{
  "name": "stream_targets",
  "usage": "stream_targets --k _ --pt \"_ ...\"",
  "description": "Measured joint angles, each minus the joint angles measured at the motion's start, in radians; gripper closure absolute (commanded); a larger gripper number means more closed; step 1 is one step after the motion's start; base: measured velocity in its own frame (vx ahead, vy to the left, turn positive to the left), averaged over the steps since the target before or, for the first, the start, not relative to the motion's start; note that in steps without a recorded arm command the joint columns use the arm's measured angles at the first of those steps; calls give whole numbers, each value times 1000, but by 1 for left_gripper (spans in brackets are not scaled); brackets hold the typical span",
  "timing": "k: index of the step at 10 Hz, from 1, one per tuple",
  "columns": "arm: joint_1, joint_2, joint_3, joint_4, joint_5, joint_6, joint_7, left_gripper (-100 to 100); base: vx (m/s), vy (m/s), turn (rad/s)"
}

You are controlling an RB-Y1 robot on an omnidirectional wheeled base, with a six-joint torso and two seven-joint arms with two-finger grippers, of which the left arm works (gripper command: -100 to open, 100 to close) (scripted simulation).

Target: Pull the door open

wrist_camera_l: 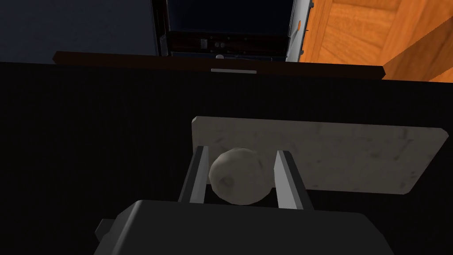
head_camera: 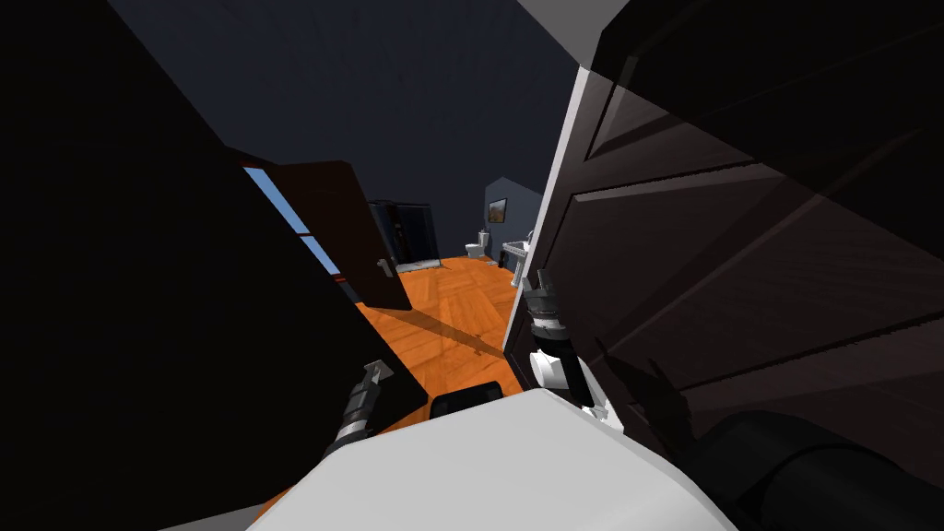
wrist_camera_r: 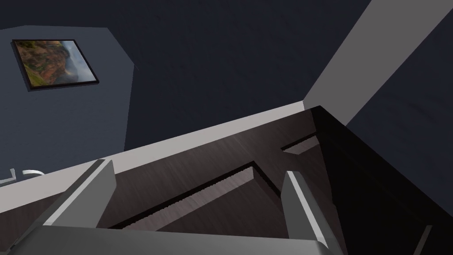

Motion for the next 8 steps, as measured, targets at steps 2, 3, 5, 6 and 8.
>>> stream_targets --k 2,3,5,6,8 --pt "0 0 0 0 0 0 0 100 0 0 0" --pt "0 0 0 0 0 0 0 100 -87 7 -104" --pt "7 14 -7 -2 -3 -15 13 100 -163 12 -112" --pt "11 23 -12 1 -5 -25 22 100 -204 12 -111" --pt "34 38 -29 -6 -13 -41 39 100 -227 44 -137"
